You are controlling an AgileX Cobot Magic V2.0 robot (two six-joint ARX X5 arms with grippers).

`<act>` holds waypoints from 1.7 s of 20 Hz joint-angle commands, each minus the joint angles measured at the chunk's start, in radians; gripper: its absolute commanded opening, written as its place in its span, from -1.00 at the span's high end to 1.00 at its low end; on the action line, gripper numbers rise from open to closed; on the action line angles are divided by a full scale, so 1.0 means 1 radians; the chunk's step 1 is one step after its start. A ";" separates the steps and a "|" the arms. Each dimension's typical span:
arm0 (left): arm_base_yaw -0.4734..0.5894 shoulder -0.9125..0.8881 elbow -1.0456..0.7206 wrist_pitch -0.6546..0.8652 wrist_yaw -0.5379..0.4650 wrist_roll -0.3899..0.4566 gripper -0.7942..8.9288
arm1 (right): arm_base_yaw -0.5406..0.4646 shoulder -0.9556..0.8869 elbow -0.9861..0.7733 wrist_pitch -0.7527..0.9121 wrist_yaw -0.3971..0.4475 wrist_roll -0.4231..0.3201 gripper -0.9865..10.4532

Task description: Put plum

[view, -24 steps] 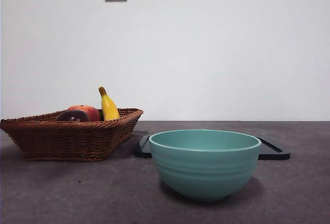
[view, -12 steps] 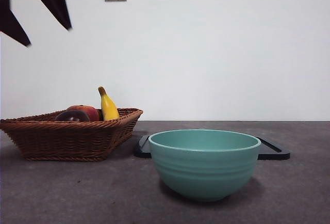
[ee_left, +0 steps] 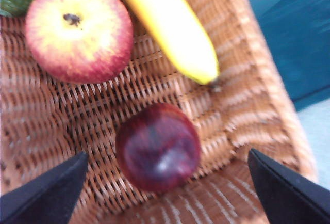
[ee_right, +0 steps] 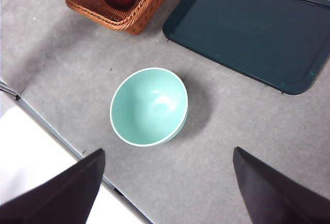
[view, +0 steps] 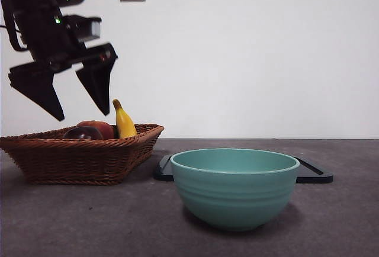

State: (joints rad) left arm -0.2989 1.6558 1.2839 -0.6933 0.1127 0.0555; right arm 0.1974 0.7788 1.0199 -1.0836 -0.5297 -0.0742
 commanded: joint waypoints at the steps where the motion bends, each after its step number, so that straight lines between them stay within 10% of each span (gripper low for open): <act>1: -0.004 0.051 0.024 0.030 -0.002 0.016 -0.18 | 0.005 0.005 0.020 0.009 -0.004 0.007 0.13; 22: -0.004 0.159 0.033 0.053 -0.008 0.038 0.22 | 0.005 0.005 0.020 0.032 0.006 0.007 0.13; 34: -0.126 -0.188 0.049 -0.015 0.157 0.030 0.22 | 0.005 0.005 0.020 0.038 0.006 0.007 0.13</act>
State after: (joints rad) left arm -0.4145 1.4605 1.3140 -0.7139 0.2592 0.0875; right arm 0.1974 0.7788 1.0199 -1.0573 -0.5232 -0.0742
